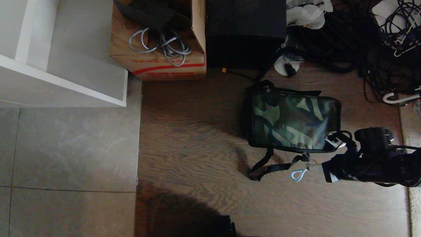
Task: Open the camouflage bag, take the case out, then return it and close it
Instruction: Open the top of the storage box
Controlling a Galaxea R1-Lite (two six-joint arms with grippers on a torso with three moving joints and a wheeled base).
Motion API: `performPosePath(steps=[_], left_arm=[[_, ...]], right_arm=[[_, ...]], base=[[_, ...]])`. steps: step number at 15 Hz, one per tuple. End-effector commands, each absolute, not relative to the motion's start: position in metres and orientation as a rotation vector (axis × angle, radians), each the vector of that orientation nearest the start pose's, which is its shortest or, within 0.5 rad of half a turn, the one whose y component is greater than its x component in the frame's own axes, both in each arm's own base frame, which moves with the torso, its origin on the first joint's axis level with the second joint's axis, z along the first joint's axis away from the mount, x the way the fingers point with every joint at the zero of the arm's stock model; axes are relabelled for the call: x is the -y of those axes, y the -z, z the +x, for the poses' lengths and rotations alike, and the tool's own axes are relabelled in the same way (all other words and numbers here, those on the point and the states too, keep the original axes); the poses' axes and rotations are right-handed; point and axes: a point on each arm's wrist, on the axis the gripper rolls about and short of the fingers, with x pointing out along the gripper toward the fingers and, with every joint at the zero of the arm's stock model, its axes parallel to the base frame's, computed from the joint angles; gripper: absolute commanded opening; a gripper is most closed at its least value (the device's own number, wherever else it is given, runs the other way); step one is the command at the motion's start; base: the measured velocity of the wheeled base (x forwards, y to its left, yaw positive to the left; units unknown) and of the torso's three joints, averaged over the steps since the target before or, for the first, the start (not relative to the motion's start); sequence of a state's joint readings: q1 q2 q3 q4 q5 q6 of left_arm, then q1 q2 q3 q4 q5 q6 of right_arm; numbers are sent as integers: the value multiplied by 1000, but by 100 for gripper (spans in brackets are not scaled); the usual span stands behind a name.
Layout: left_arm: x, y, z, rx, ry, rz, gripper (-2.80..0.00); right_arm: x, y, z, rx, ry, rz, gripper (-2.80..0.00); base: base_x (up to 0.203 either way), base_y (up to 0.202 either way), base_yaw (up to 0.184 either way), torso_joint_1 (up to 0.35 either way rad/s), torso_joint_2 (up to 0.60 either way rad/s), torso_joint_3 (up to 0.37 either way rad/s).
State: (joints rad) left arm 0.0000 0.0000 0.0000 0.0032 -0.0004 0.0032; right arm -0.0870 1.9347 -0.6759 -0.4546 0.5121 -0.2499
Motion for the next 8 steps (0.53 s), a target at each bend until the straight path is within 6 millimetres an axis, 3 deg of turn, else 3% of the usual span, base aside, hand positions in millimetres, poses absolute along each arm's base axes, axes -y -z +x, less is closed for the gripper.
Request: performPosePath(steps=[1, 8], left_arm=[[0, -75, -23, -5, 0, 3, -280], [0, -75, -23, -5, 0, 3, -280]], right_arm=[[26, -74, 299, -688, -463, 7, -280], [72, -75, 292, -680, -454, 17, -280]], base=[[0, 0, 0, 0, 0, 0], [0, 0, 0, 0, 0, 0]])
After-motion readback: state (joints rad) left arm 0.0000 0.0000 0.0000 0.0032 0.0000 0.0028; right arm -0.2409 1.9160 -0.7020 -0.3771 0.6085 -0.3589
